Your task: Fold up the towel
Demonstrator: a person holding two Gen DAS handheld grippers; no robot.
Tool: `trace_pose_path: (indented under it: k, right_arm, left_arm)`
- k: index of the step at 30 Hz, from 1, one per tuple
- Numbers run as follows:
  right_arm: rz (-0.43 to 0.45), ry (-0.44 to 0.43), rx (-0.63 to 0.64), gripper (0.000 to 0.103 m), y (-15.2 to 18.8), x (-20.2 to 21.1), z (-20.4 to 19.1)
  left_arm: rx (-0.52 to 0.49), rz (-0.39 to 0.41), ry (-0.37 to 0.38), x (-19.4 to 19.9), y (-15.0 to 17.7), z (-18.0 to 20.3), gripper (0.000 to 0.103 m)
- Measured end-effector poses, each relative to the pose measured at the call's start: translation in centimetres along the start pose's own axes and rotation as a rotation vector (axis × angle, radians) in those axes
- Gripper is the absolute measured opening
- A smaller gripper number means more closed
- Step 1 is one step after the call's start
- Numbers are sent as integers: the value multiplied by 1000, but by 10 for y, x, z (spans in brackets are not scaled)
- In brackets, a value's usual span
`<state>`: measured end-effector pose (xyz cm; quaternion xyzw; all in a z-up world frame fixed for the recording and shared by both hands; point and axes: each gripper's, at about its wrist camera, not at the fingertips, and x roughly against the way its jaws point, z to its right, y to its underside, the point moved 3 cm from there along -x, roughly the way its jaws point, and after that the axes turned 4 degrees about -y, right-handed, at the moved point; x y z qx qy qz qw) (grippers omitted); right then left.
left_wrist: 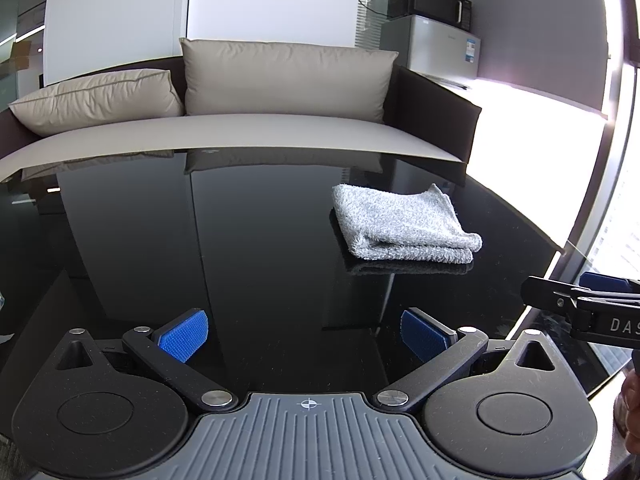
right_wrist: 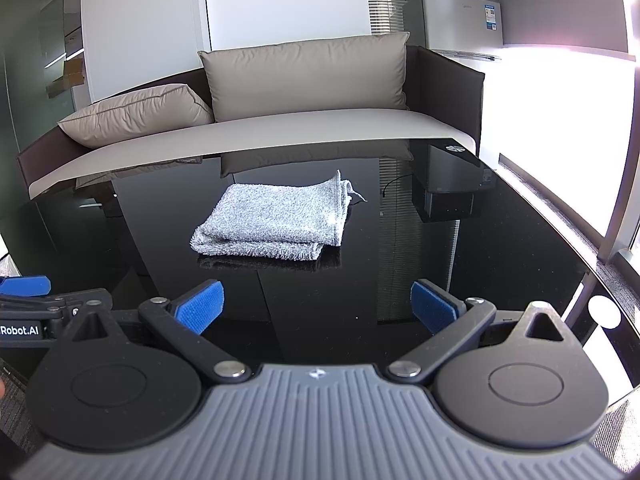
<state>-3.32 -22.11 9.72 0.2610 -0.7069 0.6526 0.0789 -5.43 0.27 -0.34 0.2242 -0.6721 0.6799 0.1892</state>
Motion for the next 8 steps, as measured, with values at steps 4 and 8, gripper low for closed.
trace_pose_path:
  k: [4,8]
  right_arm:
    - [3,-4,2,102,0,0,-1]
    - [5,-2,0,102,0,1,-1]
  left_arm:
    - [-1,4,-2,1,0,1,102]
    - [3,3,-1,1,0,0,102]
